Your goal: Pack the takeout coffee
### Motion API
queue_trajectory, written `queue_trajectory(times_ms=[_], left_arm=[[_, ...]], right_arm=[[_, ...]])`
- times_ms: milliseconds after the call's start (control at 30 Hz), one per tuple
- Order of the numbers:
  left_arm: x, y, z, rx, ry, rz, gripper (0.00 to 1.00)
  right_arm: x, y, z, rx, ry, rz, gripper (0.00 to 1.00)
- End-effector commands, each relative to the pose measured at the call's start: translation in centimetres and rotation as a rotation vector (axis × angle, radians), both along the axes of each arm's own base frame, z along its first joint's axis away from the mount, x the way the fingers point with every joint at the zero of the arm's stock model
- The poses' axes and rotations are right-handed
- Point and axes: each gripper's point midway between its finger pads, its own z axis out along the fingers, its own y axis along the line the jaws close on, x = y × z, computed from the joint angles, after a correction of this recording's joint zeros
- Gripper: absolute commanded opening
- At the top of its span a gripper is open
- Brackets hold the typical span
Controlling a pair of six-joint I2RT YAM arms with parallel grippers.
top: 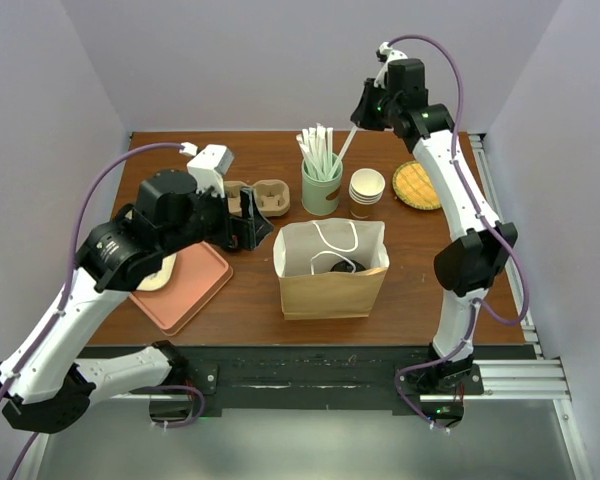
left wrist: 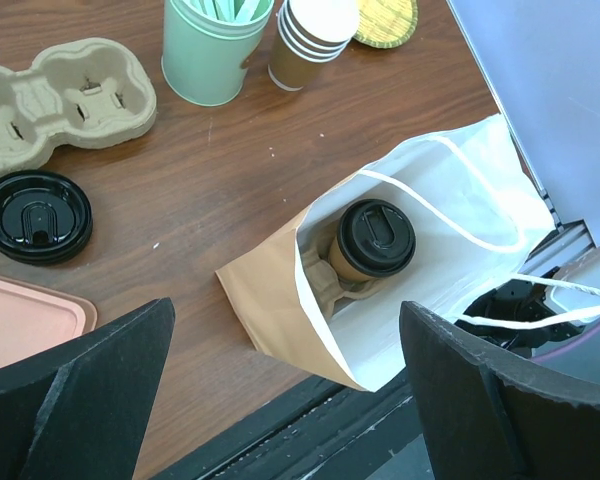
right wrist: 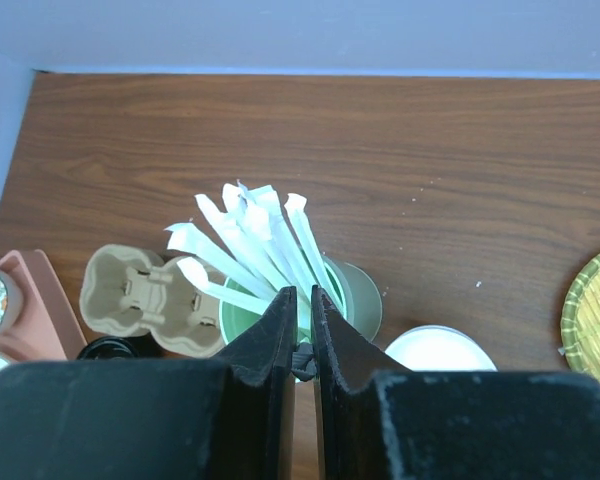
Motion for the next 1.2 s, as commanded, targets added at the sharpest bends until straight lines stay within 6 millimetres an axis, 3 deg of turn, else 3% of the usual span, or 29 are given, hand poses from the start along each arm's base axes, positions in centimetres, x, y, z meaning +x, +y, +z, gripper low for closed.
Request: queue_trajectory(times_ms=[0,167,300,333,400,433,500,533,567,600,633,667,733,767,867,1000,1167], left_arm=[[-0.6,0.3,2.8,-0.051,-0.081,-0.022,1.0],[-1.2,1.1,3.0,-0.048,-0.09,-0.01,1.0],[-1.3,1.8,3.0,-0.041,-0.103,0.011,1.0],[-1.3,1.9,3.0,-0.035,-0.106,0.015,1.0],[-1.3,2.2,3.1,-0.03,-0.119,0.019,1.0],[-1.2,2.3,3.2,-0.027,-0.126,0.023,1.0],[-1.1,2.5,3.2,-0.016,-0.134,0.029,1.0],[-1.1,2.7,3.1,-0.012,-0.137,0.038,1.0],[-1.0,2.8,3.2,-0.012,-0.142,0.038,1.0],[-1.1,2.8,3.3,-0.011,-0.151,0.036,1.0],[-1.1,2.9,3.4,-0.012,-0.154,0.037,1.0],[-1.2,3.0,3.3,-0.013,-0.155,0.04,1.0],[-1.1,3.3,3.3,-0.007,-0.161,0.05,1.0],[-1.2,3.6,3.5,-0.009,-0.167,0.061,1.0],[-1.4,4.3,4.2,-0.026,-0.19,0.093,1.0],[-1.8,4.8,4.5,-0.036,-0.202,0.095,1.0],[-2.5,5.1,4.1,-0.028,-0.197,0.082,1.0]], right_arm=[[-1.2,-0.5,4.5,0.02,-0.091,0.002,0.1],[-1.8,-0.7,7.4,0.045,-0.14,-0.003,0.11],[-3.6,-1.1,12.9,0.092,-0.243,-0.003,0.11],[-4.8,-1.2,14.9,0.11,-0.282,0.007,0.11],[-6.2,-1.2,16.4,0.133,-0.308,0.027,0.11],[-8.0,-1.6,18.8,0.153,-0.364,0.04,0.11],[-10.0,-0.5,18.8,0.181,-0.363,0.127,0.12],[-10.9,-0.1,19.7,0.2,-0.392,0.162,0.12],[-13.5,0.4,21.4,0.233,-0.425,0.229,0.12],[-14.3,0.8,20.7,0.247,-0.406,0.262,0.12],[-15.2,1.3,21.4,0.266,-0.426,0.302,0.12],[-17.5,1.8,22.4,0.292,-0.443,0.356,0.12],[-19.7,3.3,21.9,0.303,-0.428,0.455,0.12],[-21.9,4.4,22.4,0.28,-0.459,0.518,0.12],[-25.5,6.6,21.2,0.183,-0.463,0.647,0.16],[-27.7,6.8,18.9,0.116,-0.381,0.677,0.15],[-29.0,6.8,18.4,0.116,-0.372,0.657,0.15]])
